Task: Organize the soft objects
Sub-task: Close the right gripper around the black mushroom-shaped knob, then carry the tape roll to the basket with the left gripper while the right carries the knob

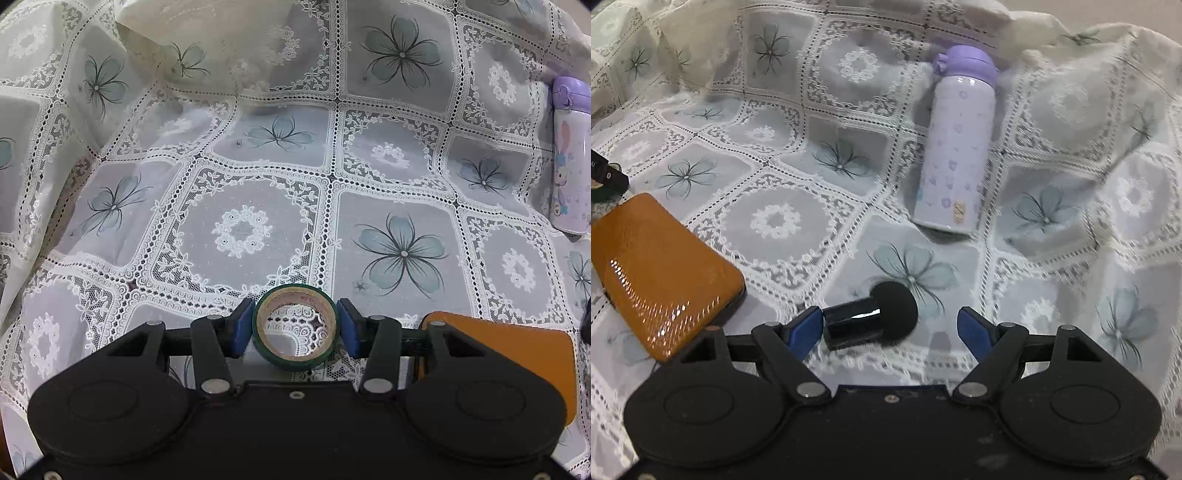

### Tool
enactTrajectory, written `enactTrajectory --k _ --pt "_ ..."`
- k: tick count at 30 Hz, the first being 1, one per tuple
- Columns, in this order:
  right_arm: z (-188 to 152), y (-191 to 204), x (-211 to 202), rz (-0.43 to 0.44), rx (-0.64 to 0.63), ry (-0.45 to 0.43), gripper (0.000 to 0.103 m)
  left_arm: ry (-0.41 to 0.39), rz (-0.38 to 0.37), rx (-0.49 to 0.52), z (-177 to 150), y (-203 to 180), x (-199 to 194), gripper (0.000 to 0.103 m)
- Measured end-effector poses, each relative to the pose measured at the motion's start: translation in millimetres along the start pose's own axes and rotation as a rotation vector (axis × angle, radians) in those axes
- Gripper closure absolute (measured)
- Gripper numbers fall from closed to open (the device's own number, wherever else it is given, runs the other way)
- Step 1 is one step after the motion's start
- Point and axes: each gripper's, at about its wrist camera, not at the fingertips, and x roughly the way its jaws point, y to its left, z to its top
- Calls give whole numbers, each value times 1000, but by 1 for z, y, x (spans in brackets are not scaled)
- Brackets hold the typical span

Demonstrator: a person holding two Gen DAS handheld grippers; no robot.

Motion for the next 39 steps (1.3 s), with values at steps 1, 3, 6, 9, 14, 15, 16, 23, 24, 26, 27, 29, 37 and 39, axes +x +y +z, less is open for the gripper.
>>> enactTrajectory --k 1,3,6,9,14,15,16,23,24,26,27,29,37,39 --pt "2 2 3 2 -11 0 25 1 1 -1 0 0 0 56" --pt "5 1 11 9 -27 5 26 0 0 -3 0 0 0 56" --pt "6 -3 16 33 5 19 29 0 -3 -7 0 1 -1 55" --pt "4 -9 17 45 61 32 29 0 -4 -13 0 1 -1 55" --pt "-6 -9 10 49 94 26 37 -2 -4 -15 -1 0 -3 55" --pt "-7 -9 9 57 96 22 43 -1 -4 -13 -1 0 -3 55" --pt "-7 -8 8 68 98 19 45 -1 -3 -12 -1 0 -3 55" --pt "-8 -8 4 68 153 22 46 -1 -11 -5 -4 1 -7 55" --pt "-9 -7 3 64 154 22 46 -4 -10 -2 -4 1 -7 55" --pt "-12 -5 0 61 165 20 46 -6 -3 6 -4 0 -7 54" --pt "-12 -6 -1 60 173 19 46 -5 1 9 -3 0 -6 54" --pt "-14 -6 -2 56 197 22 46 -2 2 11 -3 -1 -5 47" --pt "-16 -9 -10 22 290 49 46 4 13 13 -8 -1 -7 54" --pt "-18 -11 -16 16 326 54 46 -6 7 21 -10 0 -8 56"
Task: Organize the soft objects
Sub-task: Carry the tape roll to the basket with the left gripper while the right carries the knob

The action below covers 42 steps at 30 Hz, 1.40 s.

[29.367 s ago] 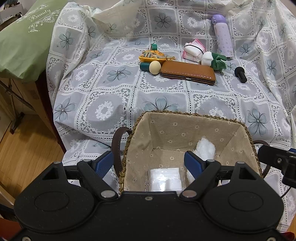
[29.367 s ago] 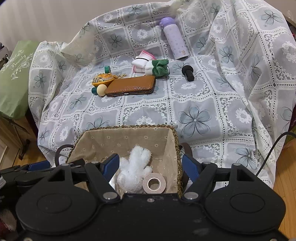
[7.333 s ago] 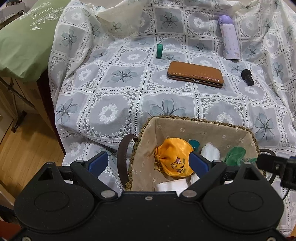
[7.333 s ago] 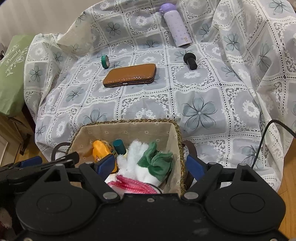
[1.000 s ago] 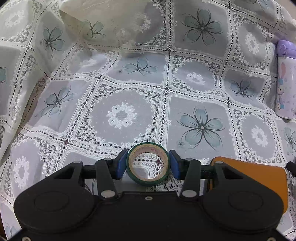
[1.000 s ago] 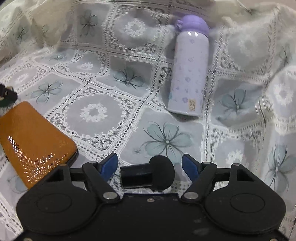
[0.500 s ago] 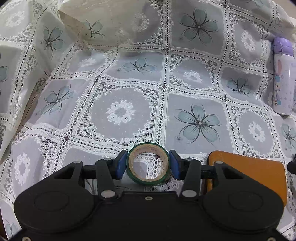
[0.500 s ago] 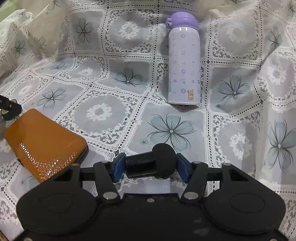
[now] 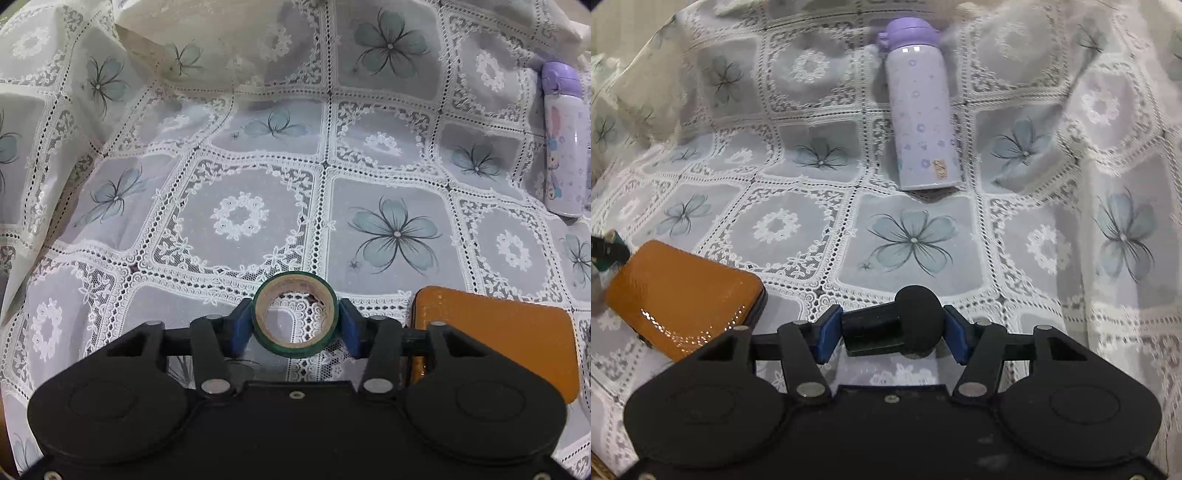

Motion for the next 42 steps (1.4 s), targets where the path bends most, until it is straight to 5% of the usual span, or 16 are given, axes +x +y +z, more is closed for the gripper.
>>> enactTrajectory --k 11,23,42 --pt "-13 -8 -80 14 177 -35 46 -49 -67 -43 -22 8 -69 56" --pt "-57 18 -186 154 270 -89 46 -54 -129 5 -96 -12 -163 55" --pt "-125 56 -266 232 260 -64 45 27 -117 20 -186 -22 -210 55"
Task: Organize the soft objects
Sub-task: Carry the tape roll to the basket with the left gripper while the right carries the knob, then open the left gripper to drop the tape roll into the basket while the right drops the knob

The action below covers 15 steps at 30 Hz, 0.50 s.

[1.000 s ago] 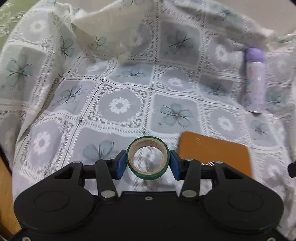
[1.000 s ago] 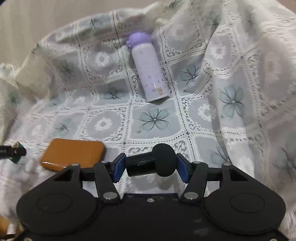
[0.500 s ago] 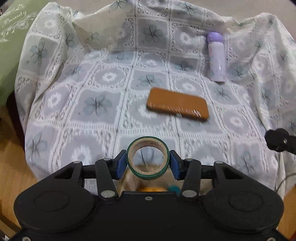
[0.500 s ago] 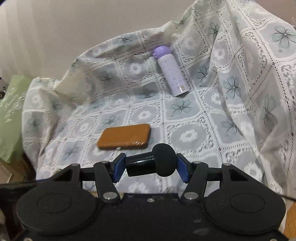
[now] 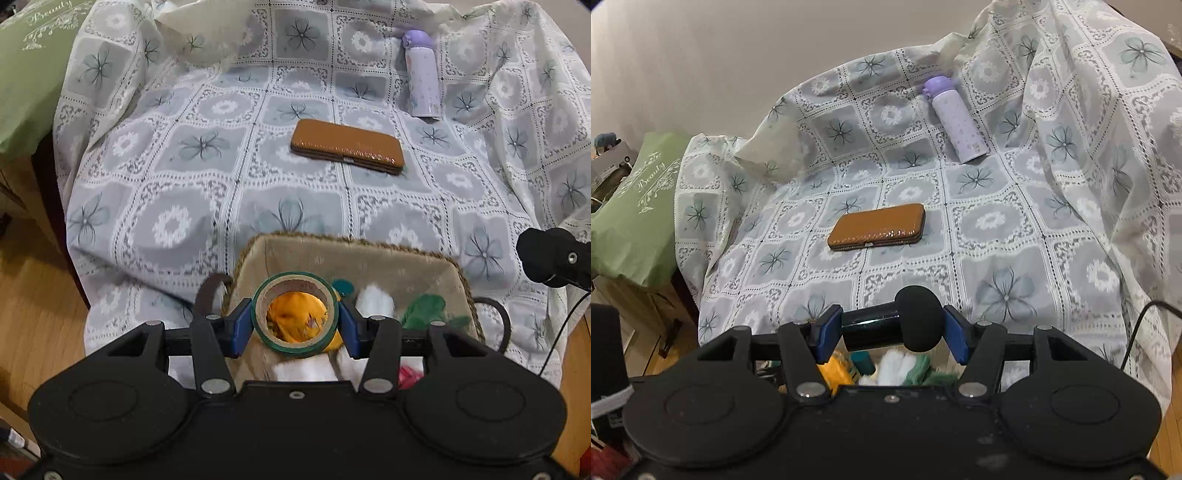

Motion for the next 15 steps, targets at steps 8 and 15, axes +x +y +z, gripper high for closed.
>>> enactTrajectory --k 8,15 --pt "-15 3 -3 -24 -4 34 45 41 6 -26 -17 1 4 55" --pt "-21 14 2 -39 -41 56 45 17 41 -33 -19 3 0 42"
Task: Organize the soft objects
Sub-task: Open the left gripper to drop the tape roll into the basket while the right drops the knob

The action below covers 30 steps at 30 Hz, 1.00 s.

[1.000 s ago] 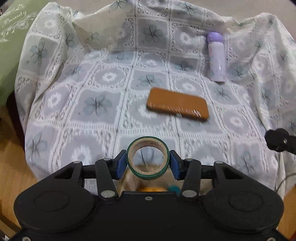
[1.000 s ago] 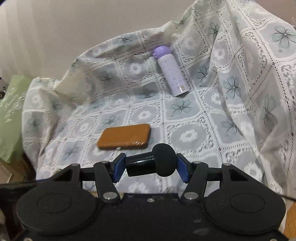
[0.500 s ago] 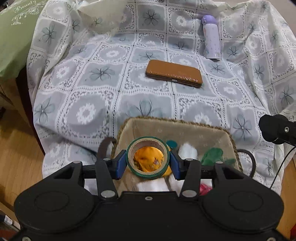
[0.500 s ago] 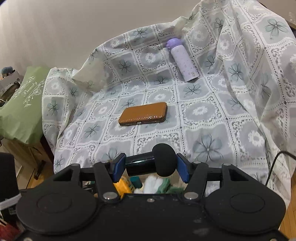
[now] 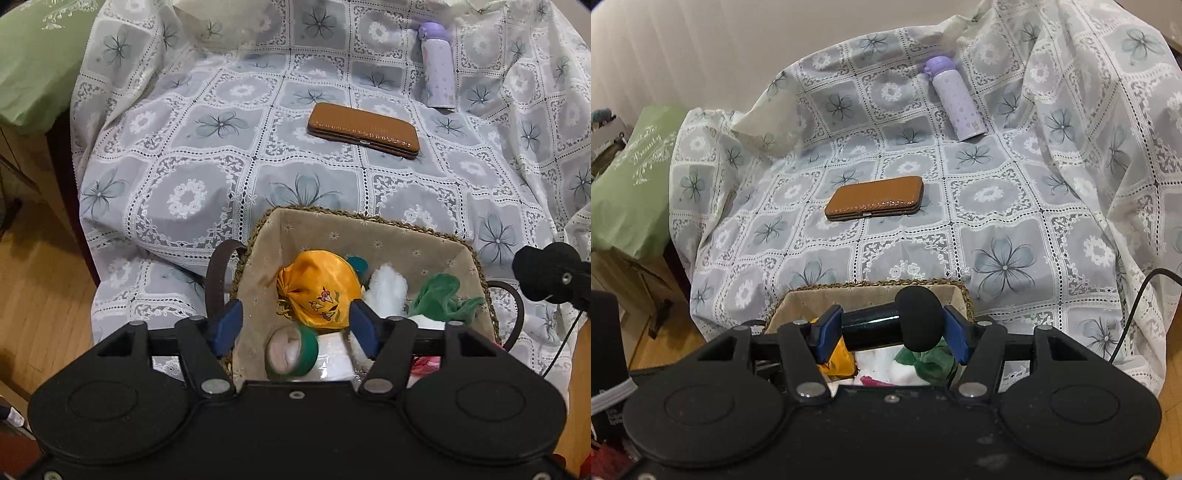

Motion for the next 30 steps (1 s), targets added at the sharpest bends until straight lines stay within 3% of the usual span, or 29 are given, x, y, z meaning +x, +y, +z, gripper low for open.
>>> enactTrajectory --k 11,14,23,30 --pt "2 7 0 14 -26 1 45 -13 31 14 -2 0 -7 36" --pt "3 9 0 21 -33 0 44 -12 39 11 -3 1 -7 23" --pt "5 13 -3 37 -43 -30 38 -35 65 16 -3 3 -12 22" --pt "5 7 -6 -1 -48 -36 31 -36 72 10 -3 4 -13 20"
